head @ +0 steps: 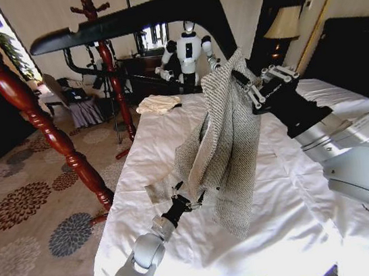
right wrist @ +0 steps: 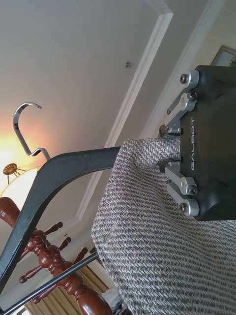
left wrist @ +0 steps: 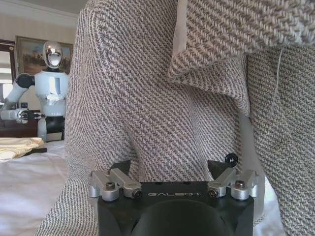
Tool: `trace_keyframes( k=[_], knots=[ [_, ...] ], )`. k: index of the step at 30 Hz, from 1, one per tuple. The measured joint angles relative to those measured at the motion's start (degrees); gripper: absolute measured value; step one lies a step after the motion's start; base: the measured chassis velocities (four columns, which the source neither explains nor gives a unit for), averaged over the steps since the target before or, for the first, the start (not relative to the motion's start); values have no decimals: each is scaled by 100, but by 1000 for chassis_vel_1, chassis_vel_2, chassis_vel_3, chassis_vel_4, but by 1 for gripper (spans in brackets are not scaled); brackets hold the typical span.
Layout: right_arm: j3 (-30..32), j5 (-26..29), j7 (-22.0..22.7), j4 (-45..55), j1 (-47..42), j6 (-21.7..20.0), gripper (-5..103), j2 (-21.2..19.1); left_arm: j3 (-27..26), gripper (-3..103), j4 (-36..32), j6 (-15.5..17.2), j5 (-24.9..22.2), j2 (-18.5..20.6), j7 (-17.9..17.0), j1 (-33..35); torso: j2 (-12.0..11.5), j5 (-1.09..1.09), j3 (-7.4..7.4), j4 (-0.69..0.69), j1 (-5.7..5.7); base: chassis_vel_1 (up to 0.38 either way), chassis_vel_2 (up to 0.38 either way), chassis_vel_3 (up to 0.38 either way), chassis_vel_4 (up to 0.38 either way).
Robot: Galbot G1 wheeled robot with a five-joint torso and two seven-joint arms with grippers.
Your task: Pick up the clothes from the bed and hang them on the clothes hanger.
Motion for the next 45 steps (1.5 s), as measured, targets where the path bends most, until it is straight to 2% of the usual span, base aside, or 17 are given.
trace_keyframes(
  k=[3, 4, 6, 8, 14, 15, 17, 20, 21, 22, 28, 30, 32, 36, 38, 41, 45],
  knots=[
    [0, -21, 0, -4, 4, 14, 20, 17, -23, 71, -90, 17, -25, 37, 6, 44, 0, 0, 0, 0, 0, 0, 0, 0, 0],
    [0, -21, 0, -4, 4, 14, 20, 17, -23, 71, -90, 17, -25, 37, 6, 44, 0, 0, 0, 0, 0, 0, 0, 0, 0],
    [-2, -35, -3, -6, 6, 20, 20, 46, -79, 60, -93, 40, -4, 72, 7, 66, 0, 0, 0, 0, 0, 0, 0, 0, 0],
    [-3, -37, -4, -6, 6, 21, 20, 56, -107, 60, -93, 42, 4, 90, 7, 81, 0, 0, 0, 0, 0, 0, 0, 0, 0],
    [-3, -64, -5, -9, -10, 24, 20, 87, -321, 33, -186, 101, -43, 182, 61, 105, 0, -1, 0, 0, 0, 0, 0, 0, 0],
    [-3, -65, -5, -10, -9, 25, 20, 88, -361, 33, -198, 109, -79, 201, 65, 89, 0, -1, 0, 1, 0, 0, 0, 0, 0],
    [-3, -64, -5, -11, -8, 29, 20, 90, -483, 23, -237, 129, -207, 257, 82, 44, 0, -1, 0, 0, 0, 0, 0, 0, 0],
    [-3, -65, -5, -12, -8, 30, 20, 91, -579, 17, -265, 135, -303, 300, 127, 20, 0, -1, 0, 0, 0, 0, 0, 0, 0],
    [-3, -65, -5, -12, -10, 31, 20, 93, -675, 6, -297, 144, -420, 346, 204, -6, 0, -2, 0, 0, 0, 0, 0, 0, 0],
    [-2, -65, -5, -13, -10, 32, 20, 96, -770, 3, -336, 172, -564, 394, 271, -36, 0, -1, 0, 0, 0, 0, 0, 0, 0],
    [-2, -66, -5, -14, -23, 35, 20, 104, -1199, 0, -622, 372, -1223, 559, 552, -131, 0, -2, 0, 0, 0, 0, 0, 0, 0],
    [-24, -60, 0, -69, -55, 37, 20, 126, -1493, 0, -874, 510, -1667, 724, 639, -167, 0, -2, 0, 0, 0, 0, 0, 0, 0],
    [-37, -56, 2, -97, -64, 37, 20, 137, -1567, 0, -937, 541, -1778, 780, 668, -171, 0, -2, 0, 0, 0, 0, 0, 0, 0],
    [-112, -58, -7, -209, -87, 33, 19, 230, -2119, 0, -1135, 693, -2562, 1223, 1142, -143, 0, 0, 0, 0, 0, 0, 0, 0, 0],
    [-134, -36, -20, -194, -101, 35, 19, 270, -2157, 0, -1003, 703, -2625, 1278, 1204, -130, 0, 0, 0, 1, -1, 0, 0, 0, 0],
    [-170, 179, -159, -90, -149, 164, 19, 332, -2062, 0, -672, 657, -2436, 1245, 1203, -133, 0, -1, 0, 1, 0, 0, 0, 0, 0],
    [-240, 546, -303, -25, -244, 370, 19, 385, -1828, 0, -433, 628, -2199, 1035, 981, -229, 0, -2, 0, 0, -1, 0, 0, 0, 0]
  ],
)
